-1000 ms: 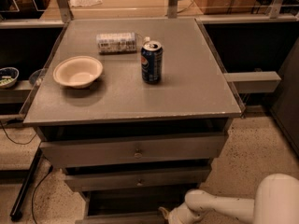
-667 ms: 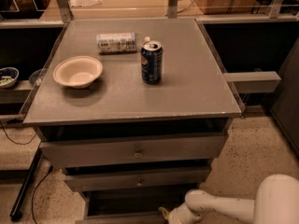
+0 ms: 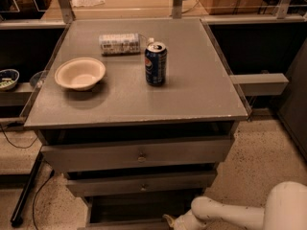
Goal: Open bottom drawer
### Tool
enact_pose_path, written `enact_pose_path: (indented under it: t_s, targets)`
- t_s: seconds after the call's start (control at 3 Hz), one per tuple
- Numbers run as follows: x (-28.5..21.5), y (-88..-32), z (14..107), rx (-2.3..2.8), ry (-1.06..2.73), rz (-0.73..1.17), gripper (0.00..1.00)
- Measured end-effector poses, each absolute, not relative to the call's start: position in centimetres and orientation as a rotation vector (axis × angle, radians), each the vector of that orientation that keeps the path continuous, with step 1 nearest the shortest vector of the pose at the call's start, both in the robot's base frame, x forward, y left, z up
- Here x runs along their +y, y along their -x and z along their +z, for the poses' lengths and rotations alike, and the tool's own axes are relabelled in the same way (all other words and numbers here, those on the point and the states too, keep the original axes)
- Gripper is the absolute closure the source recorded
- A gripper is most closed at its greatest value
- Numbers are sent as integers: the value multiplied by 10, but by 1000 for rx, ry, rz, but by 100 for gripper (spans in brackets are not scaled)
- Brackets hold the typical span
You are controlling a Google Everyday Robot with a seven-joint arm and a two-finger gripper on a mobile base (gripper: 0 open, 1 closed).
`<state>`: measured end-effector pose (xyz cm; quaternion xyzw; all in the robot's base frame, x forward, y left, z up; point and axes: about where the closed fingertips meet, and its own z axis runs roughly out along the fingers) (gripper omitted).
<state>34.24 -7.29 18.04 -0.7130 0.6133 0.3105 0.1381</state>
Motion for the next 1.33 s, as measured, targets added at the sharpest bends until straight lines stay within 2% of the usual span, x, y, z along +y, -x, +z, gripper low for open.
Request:
enact_pose_path:
  t_s: [0.33,0.67,1.33]
  targets:
    - [-73,-342,180,1774,2062,898,0]
    - [-73,-342,180,1774,2062,898,17]
    - [-73,-342,180,1774,2062,898,63]
